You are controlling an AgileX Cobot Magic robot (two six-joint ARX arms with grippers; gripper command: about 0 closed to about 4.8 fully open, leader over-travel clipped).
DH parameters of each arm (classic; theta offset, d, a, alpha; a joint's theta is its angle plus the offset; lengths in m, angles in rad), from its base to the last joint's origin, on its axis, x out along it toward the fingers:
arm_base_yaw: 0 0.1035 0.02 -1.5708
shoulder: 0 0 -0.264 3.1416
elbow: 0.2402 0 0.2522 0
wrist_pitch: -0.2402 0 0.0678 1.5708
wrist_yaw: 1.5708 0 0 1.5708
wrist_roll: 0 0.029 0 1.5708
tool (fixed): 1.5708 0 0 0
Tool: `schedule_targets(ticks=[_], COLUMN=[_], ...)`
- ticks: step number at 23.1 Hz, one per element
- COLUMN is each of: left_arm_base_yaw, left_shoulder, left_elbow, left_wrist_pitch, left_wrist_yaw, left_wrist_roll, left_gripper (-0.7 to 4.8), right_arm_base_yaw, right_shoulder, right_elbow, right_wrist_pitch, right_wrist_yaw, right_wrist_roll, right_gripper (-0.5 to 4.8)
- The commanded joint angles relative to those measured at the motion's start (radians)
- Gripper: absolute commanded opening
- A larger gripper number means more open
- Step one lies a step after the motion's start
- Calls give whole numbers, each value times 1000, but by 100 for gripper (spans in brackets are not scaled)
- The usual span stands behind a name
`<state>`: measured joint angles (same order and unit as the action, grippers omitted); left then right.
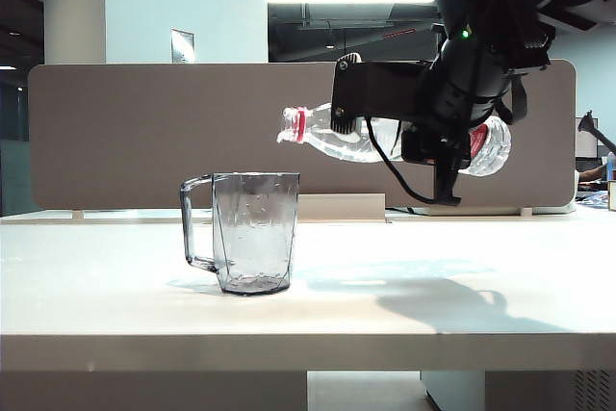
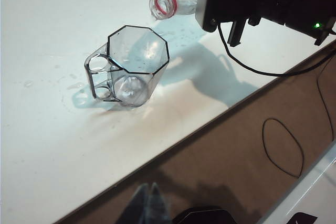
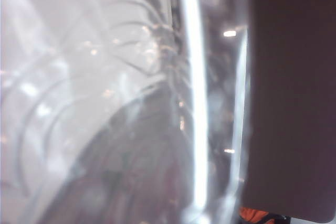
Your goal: Pick up the mineral water bottle on the table and pour water into the mug until it's full.
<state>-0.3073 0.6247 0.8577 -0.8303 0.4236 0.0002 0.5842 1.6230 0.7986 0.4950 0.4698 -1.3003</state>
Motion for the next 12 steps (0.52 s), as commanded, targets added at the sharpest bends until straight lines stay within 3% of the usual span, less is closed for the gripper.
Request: schedule_targets(ticks=[1, 12], left_arm_base_yaw=[0, 0], left_shoulder=[-1, -1], left_elbow=[2, 2], left_wrist_pitch=[8, 8], left_wrist_yaw=[3, 3], left_wrist_roll=[3, 3], left_gripper=[-5, -5], right_arm_base_yaw=[2, 2], right_shoulder=[-13, -13], right_elbow=[16, 16], right_wrist_pitch=[56, 143], right_wrist_yaw=[12, 56], right_wrist_roll=[-45, -179], right_gripper=[121, 121])
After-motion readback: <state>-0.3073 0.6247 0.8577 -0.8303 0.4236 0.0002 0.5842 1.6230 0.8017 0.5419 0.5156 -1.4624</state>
